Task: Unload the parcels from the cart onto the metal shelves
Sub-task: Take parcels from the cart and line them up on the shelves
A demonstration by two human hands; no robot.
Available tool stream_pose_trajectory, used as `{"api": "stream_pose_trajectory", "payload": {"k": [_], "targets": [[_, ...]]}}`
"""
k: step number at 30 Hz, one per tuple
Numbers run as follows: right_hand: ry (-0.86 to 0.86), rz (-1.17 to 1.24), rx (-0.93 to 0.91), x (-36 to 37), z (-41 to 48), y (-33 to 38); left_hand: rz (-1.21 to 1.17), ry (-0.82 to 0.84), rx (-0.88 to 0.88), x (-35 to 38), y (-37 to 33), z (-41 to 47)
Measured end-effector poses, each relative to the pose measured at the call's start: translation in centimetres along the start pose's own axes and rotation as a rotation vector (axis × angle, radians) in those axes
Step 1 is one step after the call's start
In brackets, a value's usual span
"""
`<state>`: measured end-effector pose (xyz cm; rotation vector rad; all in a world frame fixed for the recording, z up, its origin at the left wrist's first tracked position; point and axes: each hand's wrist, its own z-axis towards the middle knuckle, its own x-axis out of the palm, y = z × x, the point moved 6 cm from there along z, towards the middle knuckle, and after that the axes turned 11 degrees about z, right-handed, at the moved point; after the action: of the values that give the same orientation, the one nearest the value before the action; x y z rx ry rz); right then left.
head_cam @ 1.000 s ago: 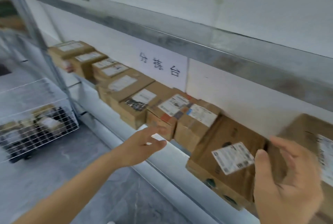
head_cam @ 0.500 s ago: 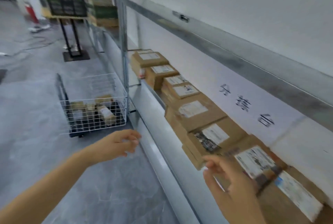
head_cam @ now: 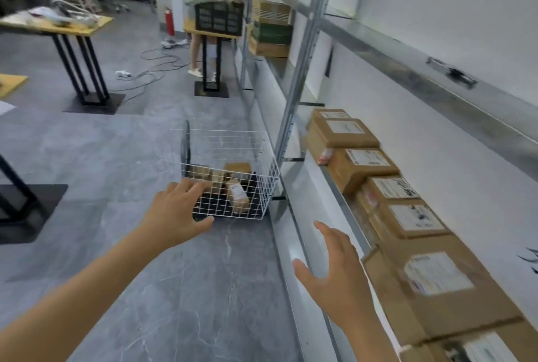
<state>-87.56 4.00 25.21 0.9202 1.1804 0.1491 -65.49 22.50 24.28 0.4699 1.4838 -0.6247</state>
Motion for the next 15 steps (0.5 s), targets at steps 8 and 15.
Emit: {"api": "stream_pose_trajectory", "payload": {"k": [8,15], "targets": [[0.004,0.049,-0.123,4.8,11.8,1.6,0.062,-0.062,-0.068,0.9,3.8,5.6],[0.026,-0.049,-0.212,7.6,24.7,1.6,0.11,-0.015,-0.156,3.3,7.0,15.8]]}}
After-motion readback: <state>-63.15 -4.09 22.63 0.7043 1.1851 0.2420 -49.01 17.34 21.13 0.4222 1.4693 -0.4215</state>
